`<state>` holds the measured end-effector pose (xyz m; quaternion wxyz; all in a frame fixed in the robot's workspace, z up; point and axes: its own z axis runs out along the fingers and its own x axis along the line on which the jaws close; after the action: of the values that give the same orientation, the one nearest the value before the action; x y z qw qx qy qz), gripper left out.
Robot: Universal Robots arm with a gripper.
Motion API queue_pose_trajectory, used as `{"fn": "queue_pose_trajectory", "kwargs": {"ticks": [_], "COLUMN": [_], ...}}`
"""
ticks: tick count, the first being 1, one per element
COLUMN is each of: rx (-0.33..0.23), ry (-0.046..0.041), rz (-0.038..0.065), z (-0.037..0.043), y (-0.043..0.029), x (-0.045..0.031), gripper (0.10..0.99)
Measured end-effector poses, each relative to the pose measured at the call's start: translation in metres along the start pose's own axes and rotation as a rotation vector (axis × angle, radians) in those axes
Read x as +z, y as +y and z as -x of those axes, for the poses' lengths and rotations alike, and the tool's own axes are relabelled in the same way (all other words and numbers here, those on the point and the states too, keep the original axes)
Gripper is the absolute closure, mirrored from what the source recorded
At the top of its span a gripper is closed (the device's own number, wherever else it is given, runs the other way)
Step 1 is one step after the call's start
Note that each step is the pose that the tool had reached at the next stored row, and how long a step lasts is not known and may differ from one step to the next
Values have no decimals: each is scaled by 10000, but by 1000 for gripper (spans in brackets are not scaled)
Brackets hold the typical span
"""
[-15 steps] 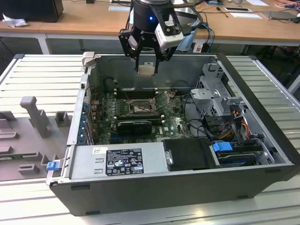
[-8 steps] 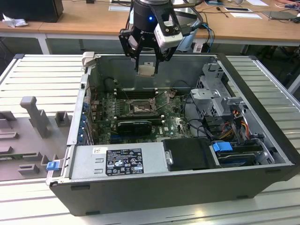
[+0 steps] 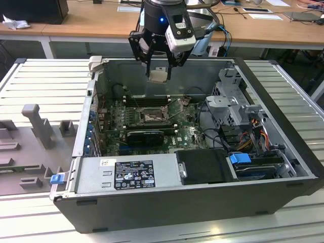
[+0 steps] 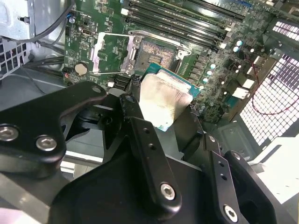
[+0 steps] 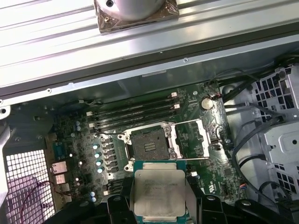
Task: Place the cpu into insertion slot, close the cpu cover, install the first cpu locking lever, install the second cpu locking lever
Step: 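Place the cpu into insertion slot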
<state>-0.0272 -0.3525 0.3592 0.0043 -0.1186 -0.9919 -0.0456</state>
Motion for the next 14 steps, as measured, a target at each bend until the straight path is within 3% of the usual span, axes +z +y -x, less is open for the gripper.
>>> {"fn": "queue_pose_trajectory", "kwargs": {"ticks": [14], "rx": [1133], "ry": [-102], "rz": [22], "z": [0], "y": [0], "x": [0], "gripper": [557]}}
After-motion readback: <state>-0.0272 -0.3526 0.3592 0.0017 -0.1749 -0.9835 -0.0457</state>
